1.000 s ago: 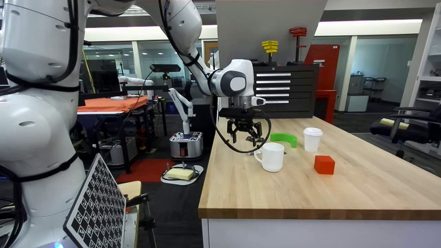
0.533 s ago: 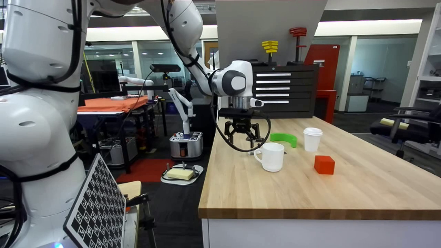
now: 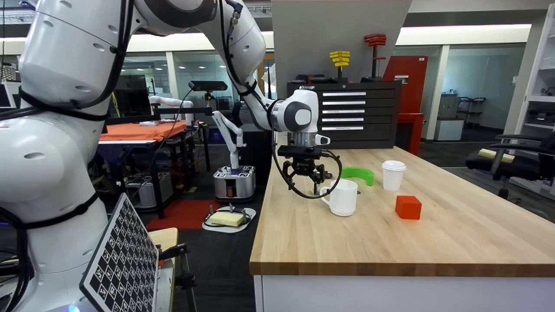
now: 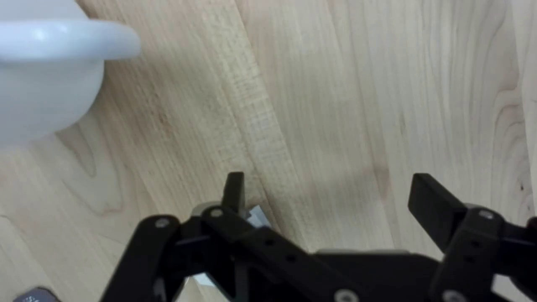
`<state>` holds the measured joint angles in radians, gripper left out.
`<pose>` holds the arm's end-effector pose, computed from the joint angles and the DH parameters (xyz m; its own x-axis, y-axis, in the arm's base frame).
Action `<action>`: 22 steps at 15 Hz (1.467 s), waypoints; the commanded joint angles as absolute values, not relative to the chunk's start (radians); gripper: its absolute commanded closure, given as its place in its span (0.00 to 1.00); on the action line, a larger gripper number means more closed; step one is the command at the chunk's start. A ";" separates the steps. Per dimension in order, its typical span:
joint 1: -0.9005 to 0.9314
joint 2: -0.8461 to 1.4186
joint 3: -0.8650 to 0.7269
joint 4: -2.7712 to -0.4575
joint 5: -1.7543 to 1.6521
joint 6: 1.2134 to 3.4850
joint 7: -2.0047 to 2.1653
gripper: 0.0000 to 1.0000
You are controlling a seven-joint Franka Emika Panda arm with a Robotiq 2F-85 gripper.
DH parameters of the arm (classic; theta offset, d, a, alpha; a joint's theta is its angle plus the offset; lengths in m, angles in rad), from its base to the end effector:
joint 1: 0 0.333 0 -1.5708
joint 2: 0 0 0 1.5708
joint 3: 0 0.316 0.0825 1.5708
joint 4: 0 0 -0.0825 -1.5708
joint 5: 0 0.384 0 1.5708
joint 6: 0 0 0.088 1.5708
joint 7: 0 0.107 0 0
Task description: Pick the teabag and put it in the cup
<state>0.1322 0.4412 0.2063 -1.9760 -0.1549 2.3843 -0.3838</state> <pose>0.5782 0.1976 0.2461 0.6837 0.7294 -0.0252 0.7297 -0.6837 0.0075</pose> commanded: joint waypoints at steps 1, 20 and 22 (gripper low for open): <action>0.141 0.476 0.206 -1.888 -0.169 2.381 -0.409 0.00; 0.126 0.524 0.185 -1.841 -0.153 2.367 -0.418 0.00; 0.128 0.529 0.189 -1.841 -0.155 2.366 -0.416 0.00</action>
